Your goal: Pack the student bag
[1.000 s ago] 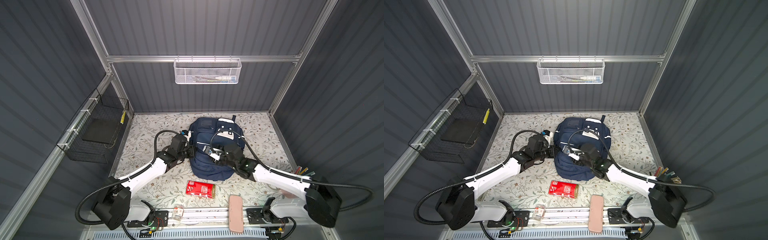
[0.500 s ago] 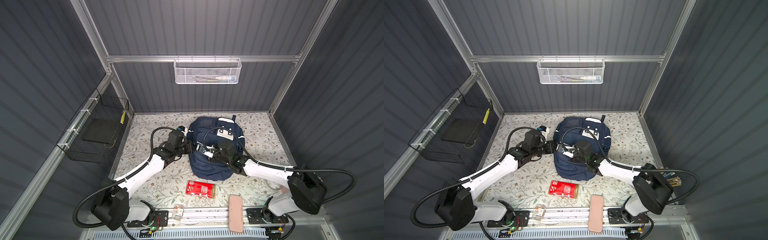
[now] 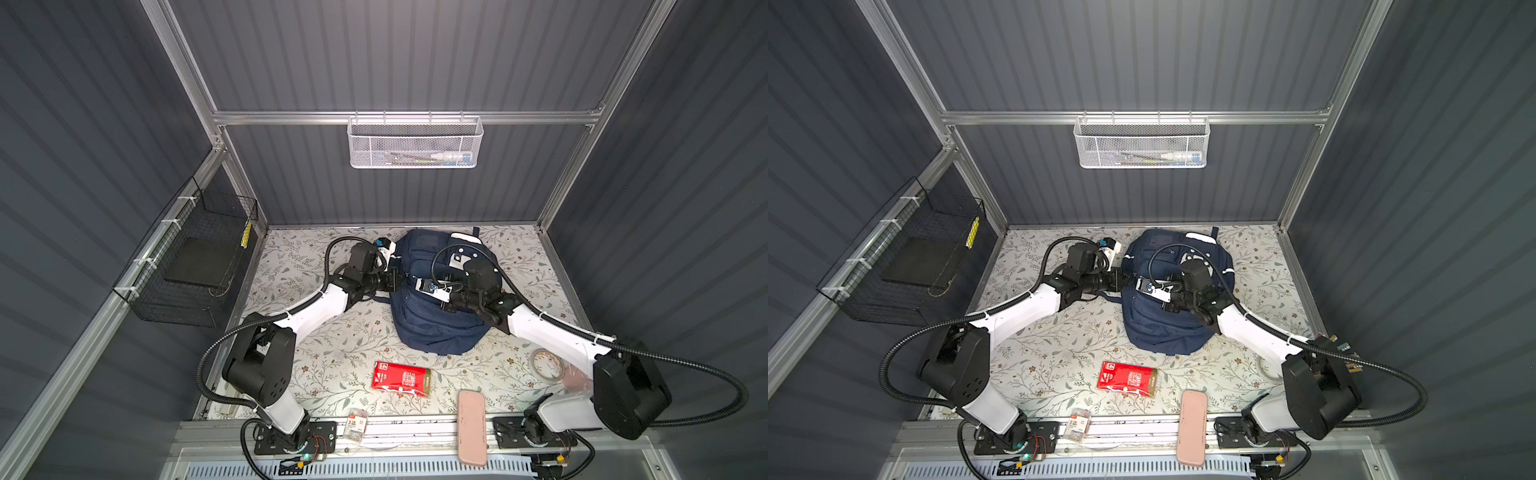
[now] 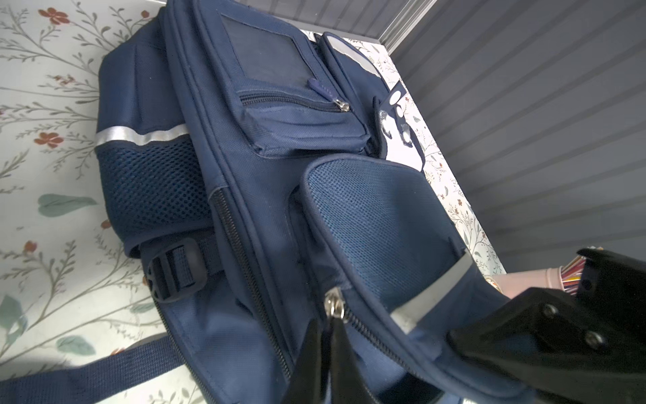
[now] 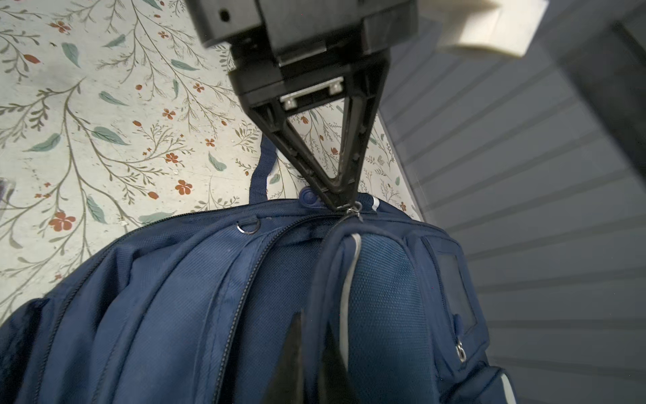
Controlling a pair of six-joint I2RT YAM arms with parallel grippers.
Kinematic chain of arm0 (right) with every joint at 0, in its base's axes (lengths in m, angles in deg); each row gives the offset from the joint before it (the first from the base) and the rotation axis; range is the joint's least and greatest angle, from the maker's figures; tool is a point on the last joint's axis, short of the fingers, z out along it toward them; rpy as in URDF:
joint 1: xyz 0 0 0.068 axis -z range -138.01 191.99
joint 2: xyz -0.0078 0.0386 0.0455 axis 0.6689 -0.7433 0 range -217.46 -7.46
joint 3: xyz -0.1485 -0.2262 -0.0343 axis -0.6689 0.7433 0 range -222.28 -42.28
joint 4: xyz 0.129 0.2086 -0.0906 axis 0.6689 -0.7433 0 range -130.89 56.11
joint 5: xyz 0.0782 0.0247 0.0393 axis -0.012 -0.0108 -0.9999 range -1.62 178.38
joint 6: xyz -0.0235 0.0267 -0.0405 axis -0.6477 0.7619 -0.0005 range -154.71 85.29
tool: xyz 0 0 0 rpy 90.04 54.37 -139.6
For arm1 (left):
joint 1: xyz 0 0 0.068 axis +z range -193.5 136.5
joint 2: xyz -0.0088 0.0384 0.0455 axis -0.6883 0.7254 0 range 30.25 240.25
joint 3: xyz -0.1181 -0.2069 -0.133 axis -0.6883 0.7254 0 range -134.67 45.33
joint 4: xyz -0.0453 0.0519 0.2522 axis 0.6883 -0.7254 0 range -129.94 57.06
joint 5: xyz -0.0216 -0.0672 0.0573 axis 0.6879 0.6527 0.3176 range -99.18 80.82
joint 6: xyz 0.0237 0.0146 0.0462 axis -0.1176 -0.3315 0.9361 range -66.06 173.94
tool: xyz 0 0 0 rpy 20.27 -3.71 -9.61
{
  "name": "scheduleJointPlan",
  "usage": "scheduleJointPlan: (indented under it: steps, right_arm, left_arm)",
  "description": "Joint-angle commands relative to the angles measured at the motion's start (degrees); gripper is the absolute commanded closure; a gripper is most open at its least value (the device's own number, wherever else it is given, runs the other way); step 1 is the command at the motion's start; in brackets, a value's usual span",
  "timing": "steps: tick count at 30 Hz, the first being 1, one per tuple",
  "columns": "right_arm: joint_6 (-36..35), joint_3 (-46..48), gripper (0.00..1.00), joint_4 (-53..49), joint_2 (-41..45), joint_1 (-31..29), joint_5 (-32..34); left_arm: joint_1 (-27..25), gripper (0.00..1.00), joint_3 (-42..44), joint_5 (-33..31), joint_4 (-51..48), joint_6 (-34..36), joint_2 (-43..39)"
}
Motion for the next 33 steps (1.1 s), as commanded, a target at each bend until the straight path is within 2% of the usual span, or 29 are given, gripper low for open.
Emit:
scheduleJointPlan:
  steps: [1, 3, 9, 12, 15, 17, 19, 22, 24, 26, 29, 31, 33]
  right_arm:
    - [-1.64, -0.71, 1.00, -7.65, 1.79, -1.34, -8.29]
    - [-1.12, -0.70, 1.00, -6.49, 0.93, -1.41, -4.64]
    - [2.32, -1.95, 0.67, -7.89, -0.15, -3.02, 2.23]
    - [4.40, -1.05, 0.54, -8.42, 1.89, -5.11, 7.03]
    - [8.35, -0.50, 0.43, -11.74, 5.56, -8.53, 14.28]
    - [15.92, -0.11, 0.38, -13.09, 8.74, -10.70, 19.63]
    - [28.67, -0.71, 0.34, -16.11, 11.26, -11.18, 20.94]
    - [46.23, -3.05, 0.31, -24.28, 12.64, -11.18, 18.45]
    - [53.52, -1.61, 0.30, -27.09, 12.85, -11.34, 15.37]
    - [62.59, 2.78, 0.30, -27.08, 13.82, -11.77, 15.25]
    - [72.35, 7.72, 0.31, -28.33, 15.78, -14.00, 15.92]
    - [77.56, 9.89, 0.32, -29.57, 17.90, -16.03, 17.07]
    - [83.67, 11.98, 0.33, -30.09, 18.61, -16.71, 15.46]
  left_arm:
    - [7.32, 0.93, -1.87, -17.82, 5.84, 0.81, 2.68]
    - [7.32, 0.82, -0.43, -15.41, 6.82, 0.26, 1.71]
    - [7.24, 0.58, 5.30, -13.62, 7.59, -0.08, -4.90]
    - [7.24, 0.46, 5.91, -13.58, 2.90, -0.34, -9.08]
    - [7.28, 0.26, 6.97, -13.64, -3.33, -0.66, -13.67]
    - [7.24, 0.16, 7.79, -12.10, -8.99, -0.83, -16.60]
    - [7.07, 0.18, 9.04, -8.32, -13.15, -0.82, -18.43]
    - [6.34, 0.29, 11.29, -4.82, -20.49, -1.40, -19.90]
    - [5.61, 0.30, 13.63, -4.86, -24.12, -1.99, -21.89]
    - [4.98, 0.34, 16.40, -6.35, -28.07, -3.13, -24.44]
    - [3.39, 0.34, 20.41, -6.67, -32.22, -5.40, -27.06]
    - [0.42, 0.34, 22.29, -7.28, -33.83, -7.25, -27.76]
    - [-3.58, 0.34, 24.09, -8.86, -34.00, -9.81, -28.42]
